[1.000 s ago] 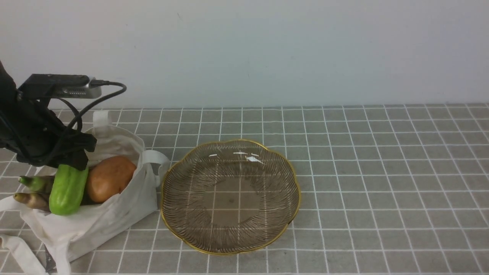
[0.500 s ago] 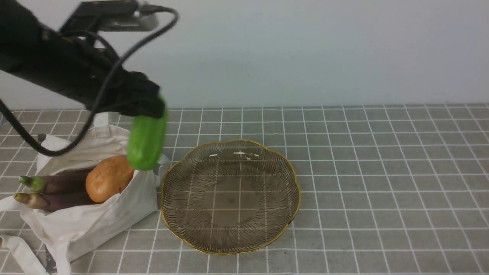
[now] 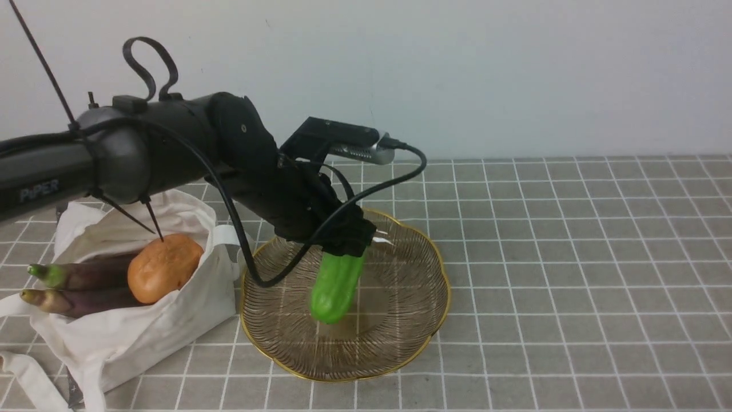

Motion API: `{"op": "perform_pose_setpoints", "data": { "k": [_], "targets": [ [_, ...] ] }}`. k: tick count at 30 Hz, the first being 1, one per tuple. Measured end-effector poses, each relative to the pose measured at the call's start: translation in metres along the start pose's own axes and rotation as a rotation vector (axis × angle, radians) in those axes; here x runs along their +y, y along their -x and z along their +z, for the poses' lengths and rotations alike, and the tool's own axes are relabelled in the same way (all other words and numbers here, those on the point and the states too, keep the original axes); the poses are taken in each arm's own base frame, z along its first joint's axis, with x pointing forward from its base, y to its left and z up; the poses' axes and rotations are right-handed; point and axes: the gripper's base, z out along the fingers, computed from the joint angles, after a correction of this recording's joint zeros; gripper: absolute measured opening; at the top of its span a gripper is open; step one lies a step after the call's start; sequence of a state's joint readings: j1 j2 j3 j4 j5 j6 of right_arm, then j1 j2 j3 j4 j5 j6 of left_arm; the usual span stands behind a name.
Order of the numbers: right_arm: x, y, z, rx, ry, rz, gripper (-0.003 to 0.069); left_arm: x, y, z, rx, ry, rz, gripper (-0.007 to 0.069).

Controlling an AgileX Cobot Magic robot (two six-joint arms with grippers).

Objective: Take vegetables from bag on grey coffee tablecloth place on plate.

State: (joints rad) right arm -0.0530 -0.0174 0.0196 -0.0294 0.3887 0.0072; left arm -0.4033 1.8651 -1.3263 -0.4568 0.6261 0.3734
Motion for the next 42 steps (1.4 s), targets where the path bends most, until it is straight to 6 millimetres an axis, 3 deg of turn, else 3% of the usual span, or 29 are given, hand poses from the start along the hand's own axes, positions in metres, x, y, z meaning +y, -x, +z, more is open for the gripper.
{"op": "perform_pose_setpoints", "data": {
  "k": [2,4,7,10,11,12,13,14,15,17,18,19,21,23,25,26,30,31,32,35,42],
  "targets": [
    [0.000,0.000,0.000,0.000,0.000,0.000,-0.0013,0.000,0.000,0.000,-0.001,0.000,-0.007,0.0570],
    [0.000,0.000,0.000,0.000,0.000,0.000,-0.0013,0.000,0.001,0.000,0.002,-0.003,-0.010,0.0643],
    [0.000,0.000,0.000,0.000,0.000,0.000,-0.0013,-0.003,0.005,-0.008,0.007,-0.016,-0.028,0.0671],
    [0.000,0.000,0.000,0.000,0.000,0.000,-0.0013,-0.007,0.013,-0.024,-0.006,-0.023,-0.041,0.0631],
    [0.000,0.000,0.000,0.000,0.000,0.000,-0.0013,-0.009,0.017,-0.036,-0.021,-0.025,-0.047,0.0596],
    [0.000,0.000,0.000,0.000,0.000,0.000,-0.0013,-0.013,0.025,-0.068,-0.069,-0.020,-0.044,0.0463],
    [0.000,0.000,0.000,0.000,0.000,0.000,-0.0013,-0.012,0.026,-0.068,-0.071,-0.017,-0.045,0.0446],
    [0.000,0.000,0.000,0.000,0.000,0.000,-0.0013,-0.014,0.028,-0.087,-0.106,-0.006,-0.036,0.0373],
    [0.000,0.000,0.000,0.000,0.000,0.000,-0.0013,-0.016,0.030,-0.117,-0.166,0.023,-0.010,0.0210],
    [0.000,0.000,0.000,0.000,0.000,0.000,-0.0013,-0.021,0.028,-0.161,-0.262,0.065,0.030,0.0078],
    [0.000,0.000,0.000,0.000,0.000,0.000,-0.0013,-0.022,0.028,-0.166,-0.271,0.074,0.037,0.0062],
    [0.000,0.000,0.000,0.000,0.000,0.000,-0.0013,-0.028,0.023,-0.201,-0.348,0.109,0.067,0.0021],
    [0.000,0.000,0.000,0.000,0.000,0.000,-0.0013,-0.037,0.013,-0.237,-0.434,0.135,0.086,0.0002],
    [0.000,0.000,0.000,0.000,0.000,0.000,-0.0013,-0.050,-0.005,-0.282,-0.546,0.151,0.104,-0.0005],
    [0.000,0.000,0.000,0.000,0.000,0.000,-0.0013,-0.060,-0.026,-0.312,-0.640,0.154,0.109,-0.0005],
    [0.000,0.000,0.000,0.000,0.000,0.000,-0.0013,-0.061,-0.029,-0.315,-0.646,0.153,0.109,-0.0005],
    [0.000,0.000,0.000,0.000,0.000,0.000,-0.0013,-0.073,-0.093,-0.351,-0.850,0.150,0.093,-0.0005],
    [0.000,0.000,0.000,0.000,0.000,0.000,-0.0013,-0.072,-0.094,-0.347,-0.839,0.149,0.088,-0.0005],
    [0.000,0.000,0.000,0.000,0.000,0.000,-0.0013,-0.072,-0.118,-0.348,-0.893,0.147,0.077,-0.0005],
    [0.000,0.000,0.000,0.000,0.000,0.000,-0.0013,-0.070,-0.163,-0.336,-0.960,0.147,0.065,-0.0005],
    [0.000,0.000,0.000,0.000,0.000,0.000,-0.0013,-0.063,-0.247,-0.307,-1.112,0.150,0.078,-0.0005]
  ]
}}
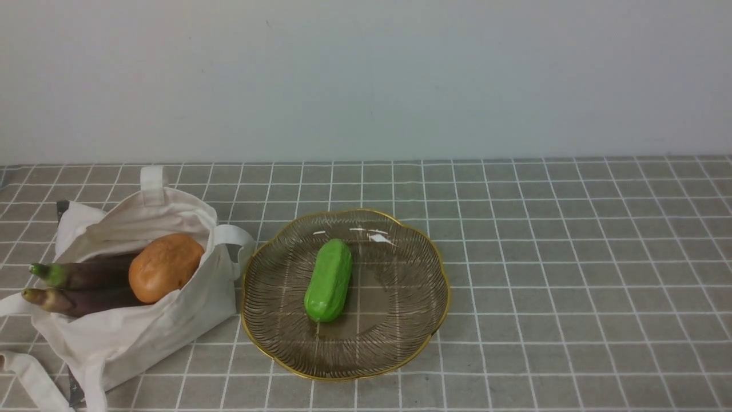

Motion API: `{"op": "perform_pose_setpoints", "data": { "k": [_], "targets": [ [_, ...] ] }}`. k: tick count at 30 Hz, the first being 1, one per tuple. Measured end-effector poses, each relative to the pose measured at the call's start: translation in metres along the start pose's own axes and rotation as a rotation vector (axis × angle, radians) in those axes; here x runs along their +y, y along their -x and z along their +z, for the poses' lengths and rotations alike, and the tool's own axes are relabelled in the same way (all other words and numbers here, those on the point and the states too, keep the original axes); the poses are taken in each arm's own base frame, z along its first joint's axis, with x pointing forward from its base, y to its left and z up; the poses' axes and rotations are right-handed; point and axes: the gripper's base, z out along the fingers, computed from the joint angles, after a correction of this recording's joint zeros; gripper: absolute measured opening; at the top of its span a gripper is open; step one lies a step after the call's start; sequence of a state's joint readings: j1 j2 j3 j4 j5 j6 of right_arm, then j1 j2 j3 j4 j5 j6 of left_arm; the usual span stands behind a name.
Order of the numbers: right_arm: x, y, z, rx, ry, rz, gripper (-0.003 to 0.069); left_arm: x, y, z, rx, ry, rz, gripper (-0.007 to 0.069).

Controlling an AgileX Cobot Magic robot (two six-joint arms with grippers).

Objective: Take vegetables from bag on grey coffee tablecloth place on plate.

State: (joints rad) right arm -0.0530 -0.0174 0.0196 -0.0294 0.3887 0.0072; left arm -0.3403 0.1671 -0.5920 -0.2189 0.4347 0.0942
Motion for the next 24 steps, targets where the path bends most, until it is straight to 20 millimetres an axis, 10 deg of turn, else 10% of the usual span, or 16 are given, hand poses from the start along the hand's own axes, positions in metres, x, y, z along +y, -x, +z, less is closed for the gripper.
{"op": "perform_pose_setpoints", "data": {
  "k": [6,17,24],
  "targets": [
    [0.000,0.000,0.000,-0.001,0.000,0.000,-0.0013,0.001,-0.033,-0.021,-0.052,-0.007,0.006,-0.0005],
    [0.000,0.000,0.000,-0.001,0.000,0.001,-0.0013,0.010,-0.070,-0.007,0.044,0.036,0.113,-0.0005],
    [0.000,0.000,0.000,-0.001,0.000,0.001,-0.0013,0.027,-0.127,0.007,0.164,0.240,0.124,-0.0005]
  ]
}}
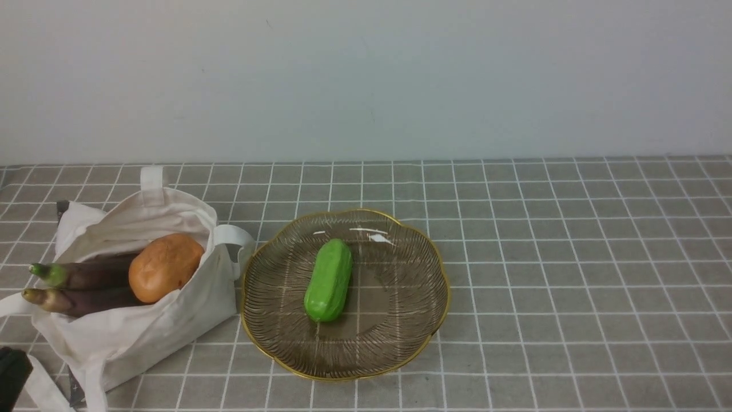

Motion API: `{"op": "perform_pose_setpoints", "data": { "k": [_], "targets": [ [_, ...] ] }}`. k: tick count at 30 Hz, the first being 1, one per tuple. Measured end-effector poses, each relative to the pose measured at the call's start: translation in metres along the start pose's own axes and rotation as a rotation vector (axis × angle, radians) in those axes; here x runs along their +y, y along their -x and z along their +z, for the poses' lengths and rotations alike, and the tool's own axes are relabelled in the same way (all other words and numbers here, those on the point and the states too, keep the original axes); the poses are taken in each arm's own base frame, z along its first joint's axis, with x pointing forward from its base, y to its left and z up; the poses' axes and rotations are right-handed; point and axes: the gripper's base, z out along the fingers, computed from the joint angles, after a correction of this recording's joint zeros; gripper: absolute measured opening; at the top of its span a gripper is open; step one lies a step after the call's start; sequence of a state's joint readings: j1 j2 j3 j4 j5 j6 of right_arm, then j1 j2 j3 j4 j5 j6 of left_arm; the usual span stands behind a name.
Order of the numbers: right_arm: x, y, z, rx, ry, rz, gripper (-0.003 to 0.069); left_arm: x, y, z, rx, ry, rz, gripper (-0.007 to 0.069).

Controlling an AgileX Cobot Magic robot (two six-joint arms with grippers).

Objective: Take vegetables from bag on grey coffee tablecloth place on plate.

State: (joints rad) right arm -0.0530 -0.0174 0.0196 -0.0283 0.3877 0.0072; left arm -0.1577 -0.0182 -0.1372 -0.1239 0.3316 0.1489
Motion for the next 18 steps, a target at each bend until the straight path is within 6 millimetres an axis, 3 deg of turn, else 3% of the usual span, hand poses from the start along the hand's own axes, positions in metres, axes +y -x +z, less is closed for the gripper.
{"op": "perform_pose_setpoints", "data": {
  "k": [2,4,7,18],
  "targets": [
    [0.000,0.000,0.000,0.000,0.000,0.000,-0.0013,0.002,-0.012,0.004,0.034,0.040,-0.006,-0.0005],
    [0.000,0.000,0.000,0.000,0.000,0.000,-0.0013,0.005,-0.039,0.010,0.101,0.108,-0.020,-0.0005],
    [0.000,0.000,0.000,0.000,0.000,0.000,-0.0013,0.006,-0.053,0.012,0.152,0.127,-0.019,-0.0005],
    [0.000,0.000,0.000,0.000,0.000,0.000,-0.0013,0.007,-0.058,0.011,0.213,0.132,0.025,-0.0005]
  ]
}}
